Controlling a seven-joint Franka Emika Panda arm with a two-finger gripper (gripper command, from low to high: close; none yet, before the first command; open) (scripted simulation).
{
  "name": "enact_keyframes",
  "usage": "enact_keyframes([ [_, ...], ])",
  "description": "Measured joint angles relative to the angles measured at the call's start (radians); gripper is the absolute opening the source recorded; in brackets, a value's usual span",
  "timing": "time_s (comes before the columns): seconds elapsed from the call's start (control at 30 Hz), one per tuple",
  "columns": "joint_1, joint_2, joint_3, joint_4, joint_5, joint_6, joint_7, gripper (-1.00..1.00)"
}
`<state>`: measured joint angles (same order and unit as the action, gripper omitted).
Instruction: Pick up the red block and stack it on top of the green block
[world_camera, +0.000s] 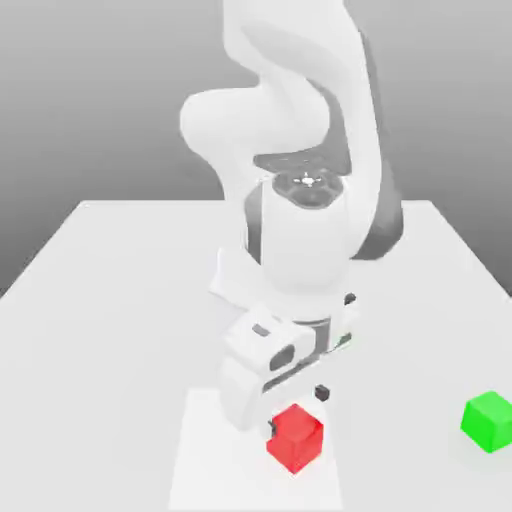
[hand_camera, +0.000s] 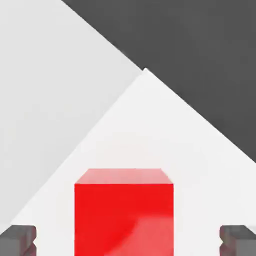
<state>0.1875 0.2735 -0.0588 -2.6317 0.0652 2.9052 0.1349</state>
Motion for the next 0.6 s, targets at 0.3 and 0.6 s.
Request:
enact_keyframes([
  [0.3, -0.002, -0.003, 0.002, -0.001, -0.005, -0.004, 0.003, -1.00],
  [0.6, 0.131, -0.160, 0.102, 0.063, -0.077, -0.226, 0.039, -1.00],
])
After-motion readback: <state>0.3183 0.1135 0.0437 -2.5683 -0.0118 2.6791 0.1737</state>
